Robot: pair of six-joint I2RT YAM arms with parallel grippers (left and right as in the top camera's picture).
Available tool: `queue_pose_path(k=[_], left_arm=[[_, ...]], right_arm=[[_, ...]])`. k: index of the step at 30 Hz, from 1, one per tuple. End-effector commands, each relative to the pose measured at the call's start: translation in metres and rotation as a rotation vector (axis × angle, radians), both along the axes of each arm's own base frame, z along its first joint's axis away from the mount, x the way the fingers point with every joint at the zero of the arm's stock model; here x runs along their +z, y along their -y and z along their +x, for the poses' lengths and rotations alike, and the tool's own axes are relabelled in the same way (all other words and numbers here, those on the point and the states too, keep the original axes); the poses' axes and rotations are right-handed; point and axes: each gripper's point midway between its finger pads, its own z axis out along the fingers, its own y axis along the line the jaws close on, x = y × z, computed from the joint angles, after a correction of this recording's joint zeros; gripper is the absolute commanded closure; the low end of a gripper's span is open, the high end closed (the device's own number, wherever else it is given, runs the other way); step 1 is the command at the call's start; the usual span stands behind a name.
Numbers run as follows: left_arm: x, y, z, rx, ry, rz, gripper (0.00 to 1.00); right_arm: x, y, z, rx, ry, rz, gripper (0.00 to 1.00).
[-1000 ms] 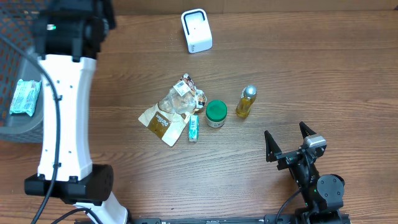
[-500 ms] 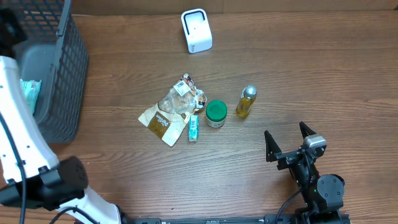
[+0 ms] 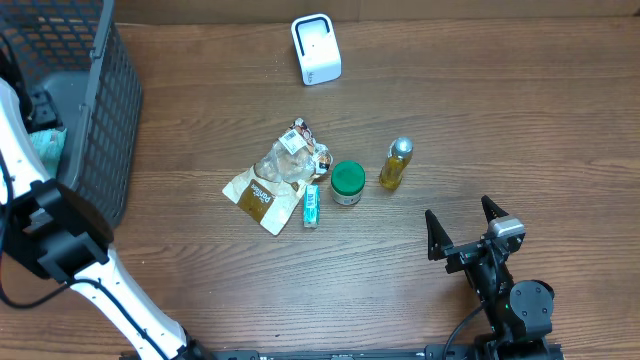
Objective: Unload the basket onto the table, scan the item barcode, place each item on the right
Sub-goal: 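Move the left gripper back into the basket toward the green wipes pack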
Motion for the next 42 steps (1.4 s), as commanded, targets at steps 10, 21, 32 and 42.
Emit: queue_pose_path(k=[10, 21, 32, 42], left_arm=[[-0.086, -0.017, -0.009, -0.030, -0.150, -0.077, 0.32], [-0.108, -0.023, -0.015, -0.015, -0.180, -0.100, 0.26], [-0.120, -0.010, -0.007, -0.035, -0.147, -0.179, 0.71], [-0.101, 0.013, 0.012, -0.067, -0.030, -0.295, 0.96]], right_arm=[[0.000, 0.002, 0.001, -0.009, 0.004, 0.003, 0.00], [0.000, 0.001, 0.000, -0.009, 0.004, 0.002, 0.00], [0.000, 0.001, 0.000, -0.009, 0.004, 0.002, 0.00], [0.000, 0.001, 0.000, -0.009, 0.004, 0.003, 0.00]])
